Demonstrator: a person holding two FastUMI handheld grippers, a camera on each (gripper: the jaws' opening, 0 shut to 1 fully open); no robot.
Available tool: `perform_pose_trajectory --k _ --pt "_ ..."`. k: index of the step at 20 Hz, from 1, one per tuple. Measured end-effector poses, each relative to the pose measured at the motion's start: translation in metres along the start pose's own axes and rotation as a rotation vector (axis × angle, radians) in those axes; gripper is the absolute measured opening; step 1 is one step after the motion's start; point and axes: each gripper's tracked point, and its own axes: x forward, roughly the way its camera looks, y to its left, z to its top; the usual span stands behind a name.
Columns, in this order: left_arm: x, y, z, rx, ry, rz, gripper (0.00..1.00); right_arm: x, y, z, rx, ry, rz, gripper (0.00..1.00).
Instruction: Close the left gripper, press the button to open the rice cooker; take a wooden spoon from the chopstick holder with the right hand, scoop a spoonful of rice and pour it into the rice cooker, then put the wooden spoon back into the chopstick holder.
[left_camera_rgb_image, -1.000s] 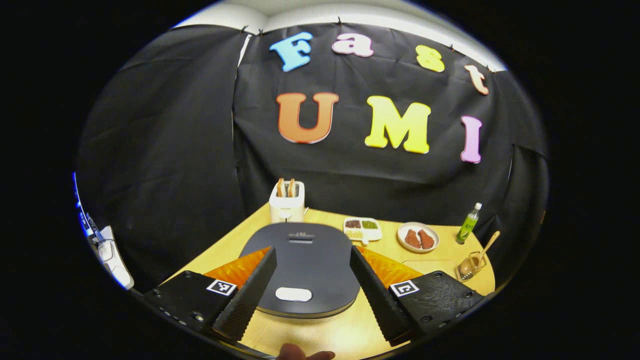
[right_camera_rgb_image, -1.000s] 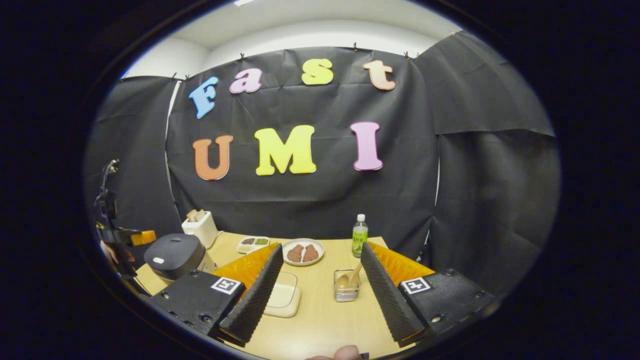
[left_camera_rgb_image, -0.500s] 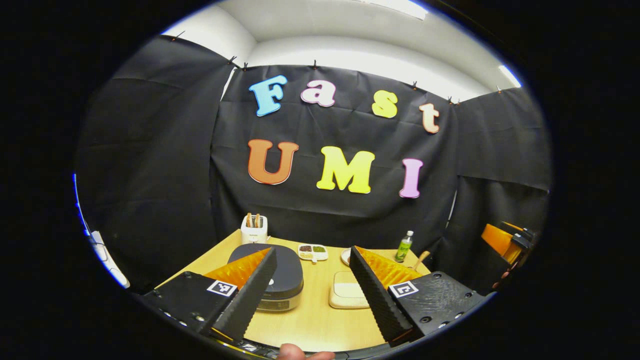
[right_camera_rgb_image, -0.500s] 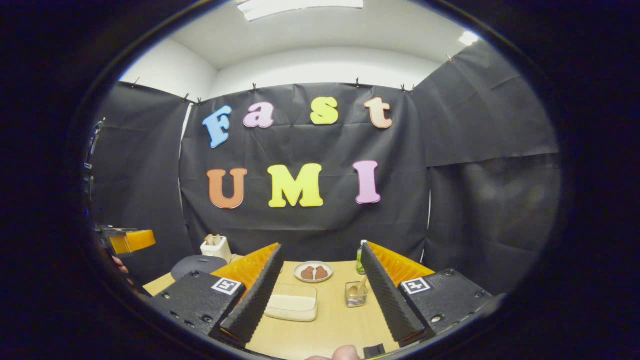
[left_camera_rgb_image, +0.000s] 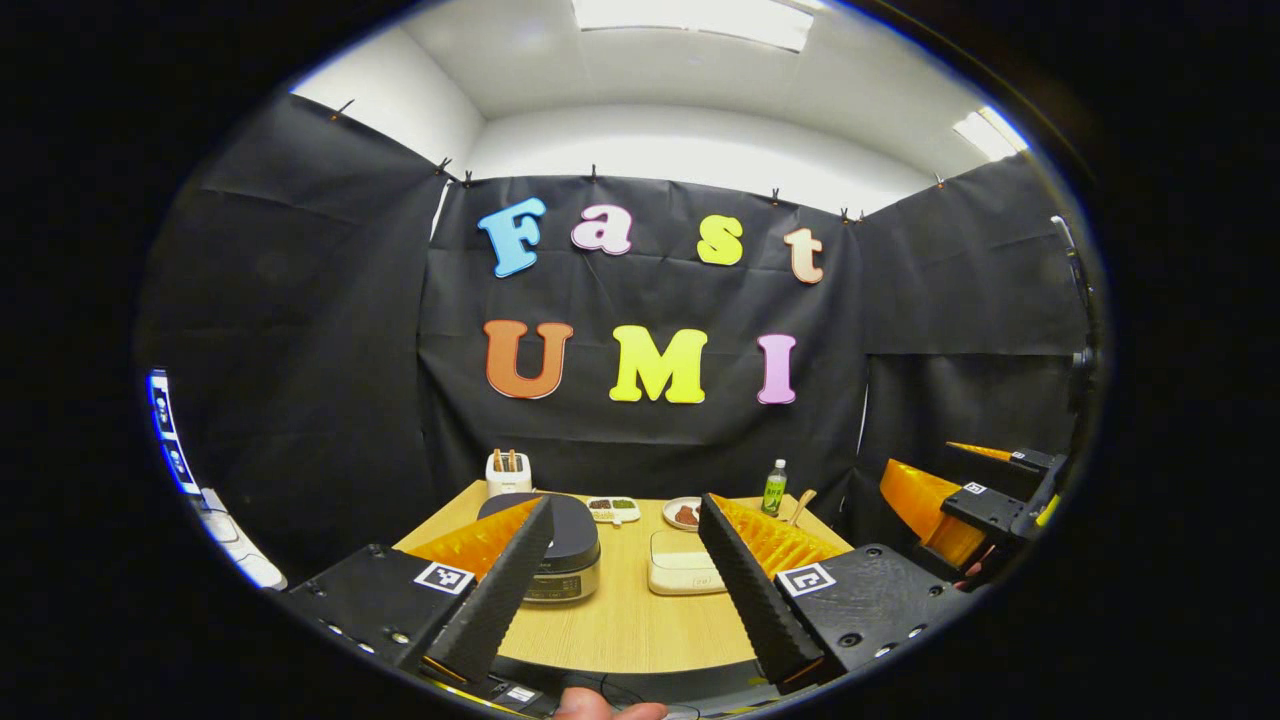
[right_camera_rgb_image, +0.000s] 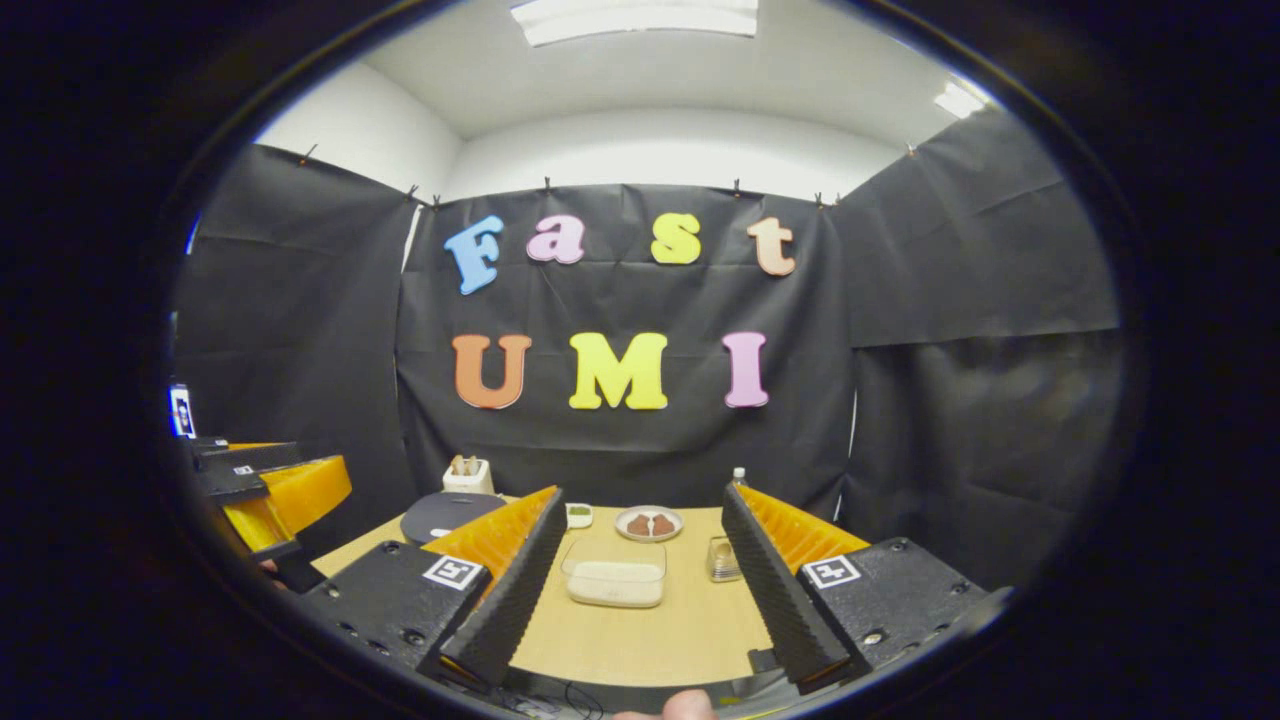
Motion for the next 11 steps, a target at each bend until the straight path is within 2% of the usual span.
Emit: perform_pose_trajectory --k 9,10,11 --pt "-0.006 -0.002 -0.003 -0.001 -0.003 0.014 0.95 -0.009 0.007 -0.001 0.006 0.017 0.020 1.00" --pt "-0.006 -0.003 -0.006 0.004 0.010 0.013 1.00 -0.008 0.004 -0.004 0.006 0.027 0.014 0.99" --pt "-0.006 -0.003 -0.008 0.008 0.018 0.013 1.00 -0.009 0.004 -0.006 0.012 0.033 0.015 1.00"
